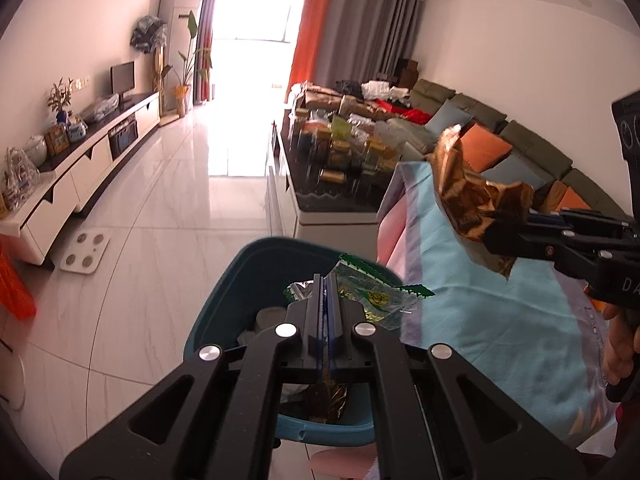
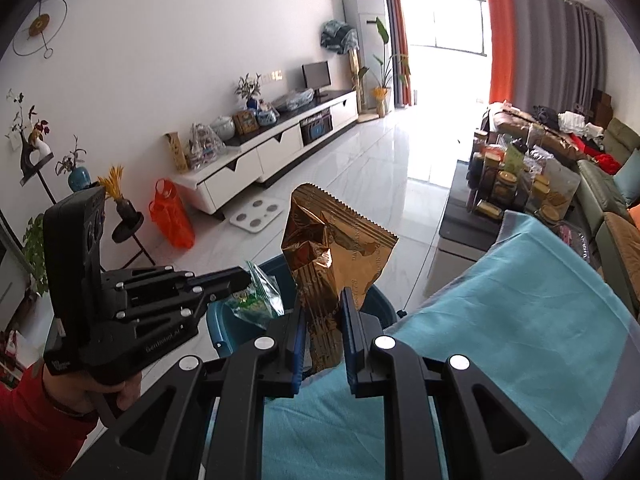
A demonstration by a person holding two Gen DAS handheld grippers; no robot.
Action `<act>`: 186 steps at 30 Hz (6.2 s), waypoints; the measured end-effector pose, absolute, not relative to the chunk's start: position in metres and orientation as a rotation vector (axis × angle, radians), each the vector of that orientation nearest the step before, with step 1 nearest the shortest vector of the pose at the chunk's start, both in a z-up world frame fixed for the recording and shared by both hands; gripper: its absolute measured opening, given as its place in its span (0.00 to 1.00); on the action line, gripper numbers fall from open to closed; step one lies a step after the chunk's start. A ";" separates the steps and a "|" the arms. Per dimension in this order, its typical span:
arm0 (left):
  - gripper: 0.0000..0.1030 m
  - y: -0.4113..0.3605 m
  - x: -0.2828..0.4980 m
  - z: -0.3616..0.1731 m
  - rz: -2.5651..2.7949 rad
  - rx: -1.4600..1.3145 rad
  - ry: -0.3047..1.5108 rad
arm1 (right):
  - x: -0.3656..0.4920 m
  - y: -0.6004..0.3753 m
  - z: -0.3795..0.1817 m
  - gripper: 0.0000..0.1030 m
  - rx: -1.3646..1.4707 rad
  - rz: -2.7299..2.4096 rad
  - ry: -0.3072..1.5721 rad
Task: Collect trash
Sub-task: 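Carry the green wrapper and gold wrapper to the teal bin and release both, then move both tools back over the table toward the foam net, then grasp the white foam fruit net with the right tool, then grasp the orange peel with the left tool while the right tool holds the foam net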
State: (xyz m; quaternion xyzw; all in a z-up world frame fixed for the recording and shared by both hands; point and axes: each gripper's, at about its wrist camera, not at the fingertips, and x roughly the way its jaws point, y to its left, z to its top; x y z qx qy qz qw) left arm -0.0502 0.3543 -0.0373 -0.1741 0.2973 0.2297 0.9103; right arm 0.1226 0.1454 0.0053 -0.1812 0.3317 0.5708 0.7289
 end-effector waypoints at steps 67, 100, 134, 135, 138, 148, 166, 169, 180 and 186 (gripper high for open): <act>0.95 0.302 -0.020 0.016 0.547 -0.311 0.415 | 0.161 0.029 0.029 0.84 -0.141 1.077 0.664; 0.95 0.069 0.032 0.030 0.115 -0.122 0.431 | 0.117 -0.220 0.025 0.93 -0.064 0.492 0.439; 0.95 0.051 0.167 -0.021 -0.008 -0.102 0.626 | 0.303 -0.125 -0.045 0.72 -0.348 0.573 0.821; 0.95 0.051 0.171 -0.023 -0.008 -0.102 0.630 | 0.307 -0.124 -0.049 0.69 -0.356 0.572 0.835; 0.95 0.051 0.180 -0.025 -0.012 -0.106 0.641 | 0.316 -0.122 -0.058 0.59 -0.363 0.571 0.873; 0.95 0.030 0.219 -0.035 -0.083 -0.105 0.674 | 0.329 -0.150 -0.051 0.13 -0.213 0.612 0.885; 0.92 -0.018 0.298 -0.085 -0.219 -0.147 0.867 | 0.326 -0.210 -0.027 0.11 -0.052 0.565 0.780; 0.89 -0.028 0.303 -0.090 -0.217 -0.120 0.891 | 0.324 -0.213 -0.025 0.11 -0.041 0.565 0.771; 0.57 -0.063 0.320 -0.092 -0.189 0.090 0.908 | 0.317 -0.225 -0.023 0.11 -0.015 0.561 0.755; 0.27 -0.047 0.323 -0.089 -0.213 0.033 0.898 | 0.315 -0.226 -0.023 0.11 -0.013 0.563 0.753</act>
